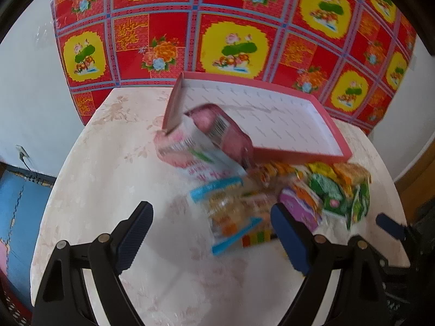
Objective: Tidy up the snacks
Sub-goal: 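Reach the left gripper to the pink drink pouch and close on it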
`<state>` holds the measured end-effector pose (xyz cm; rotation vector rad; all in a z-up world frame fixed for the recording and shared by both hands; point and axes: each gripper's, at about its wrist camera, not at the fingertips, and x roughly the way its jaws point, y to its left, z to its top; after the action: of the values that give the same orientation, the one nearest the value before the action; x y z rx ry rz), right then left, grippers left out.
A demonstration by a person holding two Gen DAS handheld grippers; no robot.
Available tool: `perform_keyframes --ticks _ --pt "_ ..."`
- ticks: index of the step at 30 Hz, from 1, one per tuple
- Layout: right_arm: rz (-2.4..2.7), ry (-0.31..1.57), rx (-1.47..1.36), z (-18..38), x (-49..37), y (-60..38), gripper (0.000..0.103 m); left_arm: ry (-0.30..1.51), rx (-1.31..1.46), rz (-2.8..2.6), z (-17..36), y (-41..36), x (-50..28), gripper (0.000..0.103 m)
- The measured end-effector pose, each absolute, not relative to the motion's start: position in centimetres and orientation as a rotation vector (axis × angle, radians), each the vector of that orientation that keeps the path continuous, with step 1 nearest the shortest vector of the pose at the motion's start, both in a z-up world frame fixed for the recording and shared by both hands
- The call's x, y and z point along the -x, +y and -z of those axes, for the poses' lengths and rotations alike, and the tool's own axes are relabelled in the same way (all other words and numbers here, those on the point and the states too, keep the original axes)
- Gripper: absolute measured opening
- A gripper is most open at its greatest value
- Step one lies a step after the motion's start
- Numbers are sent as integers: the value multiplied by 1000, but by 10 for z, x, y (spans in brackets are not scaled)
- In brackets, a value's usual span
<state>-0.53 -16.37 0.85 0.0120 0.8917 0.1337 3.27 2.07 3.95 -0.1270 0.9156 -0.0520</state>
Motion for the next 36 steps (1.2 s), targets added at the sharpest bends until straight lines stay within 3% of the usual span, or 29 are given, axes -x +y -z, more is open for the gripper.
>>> perform_keyframes --ticks 36 --pt "-238 917 13 -10 -26 -130 84 845 271 -24 -29 62 -88 89"
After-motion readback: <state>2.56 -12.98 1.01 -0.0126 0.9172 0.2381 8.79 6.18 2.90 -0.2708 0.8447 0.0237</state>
